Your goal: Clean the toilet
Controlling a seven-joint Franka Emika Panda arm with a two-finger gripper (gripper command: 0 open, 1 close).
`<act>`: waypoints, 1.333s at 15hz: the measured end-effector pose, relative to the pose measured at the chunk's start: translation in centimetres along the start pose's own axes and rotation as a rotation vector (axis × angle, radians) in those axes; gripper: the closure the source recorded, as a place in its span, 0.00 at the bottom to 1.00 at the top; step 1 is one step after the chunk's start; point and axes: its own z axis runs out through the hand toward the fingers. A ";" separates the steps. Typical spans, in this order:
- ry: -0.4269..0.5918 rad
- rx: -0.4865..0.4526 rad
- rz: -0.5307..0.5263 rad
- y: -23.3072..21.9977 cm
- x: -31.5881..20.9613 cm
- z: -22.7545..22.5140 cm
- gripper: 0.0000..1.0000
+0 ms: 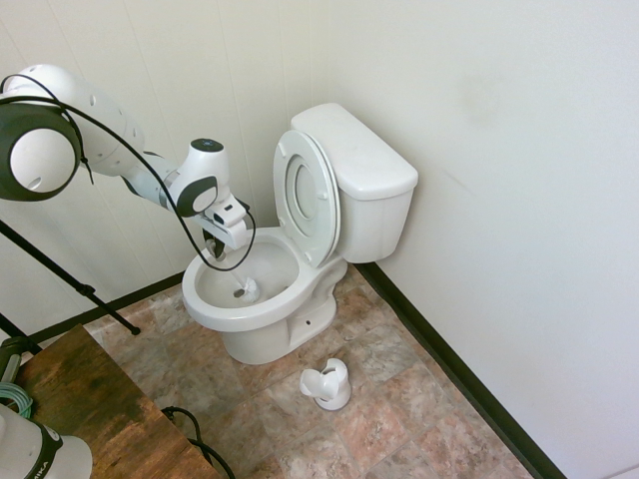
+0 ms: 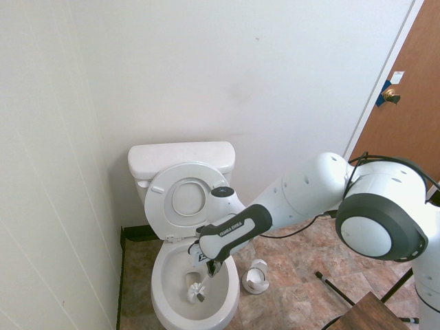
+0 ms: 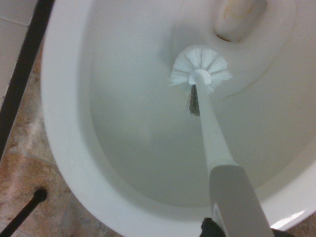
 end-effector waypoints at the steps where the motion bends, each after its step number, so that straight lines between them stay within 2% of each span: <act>1: -0.009 0.008 0.014 1.4 1.3 -0.2 1.00; 5: -0.010 0.042 0.089 6.7 7.4 -2.0 1.00; 7: -0.006 0.057 0.121 7.4 9.8 -3.4 1.00; 13: 0.018 0.104 0.133 1.7 13.7 -4.4 1.00; 20: 0.053 0.135 0.114 -6.0 11.4 -5.5 1.00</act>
